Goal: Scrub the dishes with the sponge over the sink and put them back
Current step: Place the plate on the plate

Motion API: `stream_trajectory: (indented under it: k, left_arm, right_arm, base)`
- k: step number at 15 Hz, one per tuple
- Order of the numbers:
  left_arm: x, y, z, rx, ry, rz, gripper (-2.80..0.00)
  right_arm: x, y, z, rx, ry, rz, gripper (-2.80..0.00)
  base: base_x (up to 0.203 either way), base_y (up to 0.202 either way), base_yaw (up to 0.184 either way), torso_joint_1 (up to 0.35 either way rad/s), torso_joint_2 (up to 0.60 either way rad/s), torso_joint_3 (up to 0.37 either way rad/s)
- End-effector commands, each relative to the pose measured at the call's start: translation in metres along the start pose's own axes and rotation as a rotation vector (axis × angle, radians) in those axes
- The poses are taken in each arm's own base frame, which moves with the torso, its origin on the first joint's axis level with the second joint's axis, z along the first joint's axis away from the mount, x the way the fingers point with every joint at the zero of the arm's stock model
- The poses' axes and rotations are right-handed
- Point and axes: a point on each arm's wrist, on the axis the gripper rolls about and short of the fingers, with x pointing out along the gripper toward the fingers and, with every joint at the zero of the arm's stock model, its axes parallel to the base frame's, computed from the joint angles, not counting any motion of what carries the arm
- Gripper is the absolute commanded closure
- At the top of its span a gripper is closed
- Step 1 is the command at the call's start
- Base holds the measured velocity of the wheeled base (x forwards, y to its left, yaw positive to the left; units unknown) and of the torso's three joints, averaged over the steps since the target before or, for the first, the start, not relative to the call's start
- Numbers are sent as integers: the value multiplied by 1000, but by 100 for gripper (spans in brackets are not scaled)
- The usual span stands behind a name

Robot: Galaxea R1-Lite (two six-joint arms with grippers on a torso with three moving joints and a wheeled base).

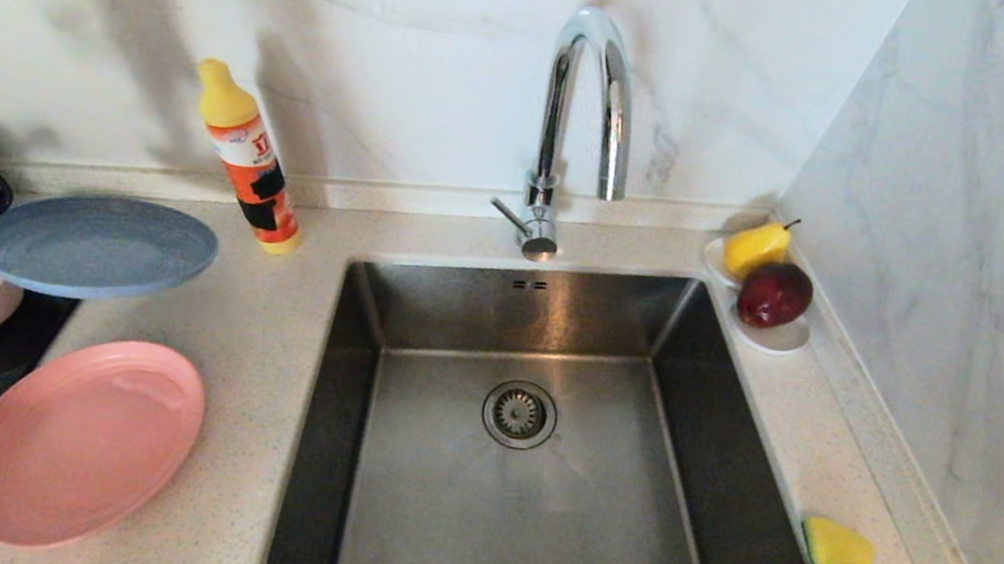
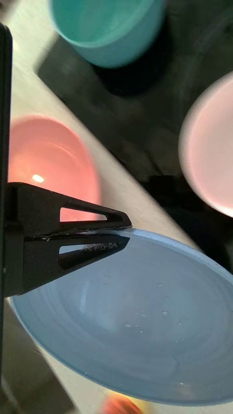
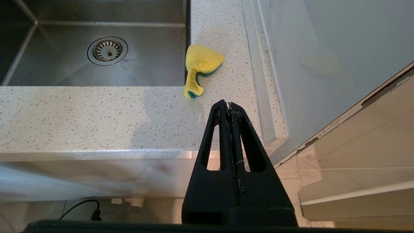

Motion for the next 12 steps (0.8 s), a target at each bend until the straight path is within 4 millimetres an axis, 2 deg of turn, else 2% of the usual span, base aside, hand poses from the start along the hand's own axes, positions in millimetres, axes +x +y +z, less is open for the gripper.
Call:
stream_trajectory:
  k: [1,5,9,12]
  left_arm:
    - [-24,13,-19,37,37,-28,0]
    - [-28,37,-39,86,75,-41,0]
    - [-17,67,-58,102,67,-26,0]
    - [-13,82,-79,123,104,-49,0]
  right_arm:
    - [0,0,0,-1,-2,1,0]
    - [0,0,0,0,0,1,0]
    - [0,0,0,0,-2,1,0]
    - [0,0,0,0,-2,1,0]
  base:
    - [0,0,0,0,0,0]
    - [0,0,0,0,0,0]
    - [0,0,0,0,0,0]
    - [0,0,0,0,0,0]
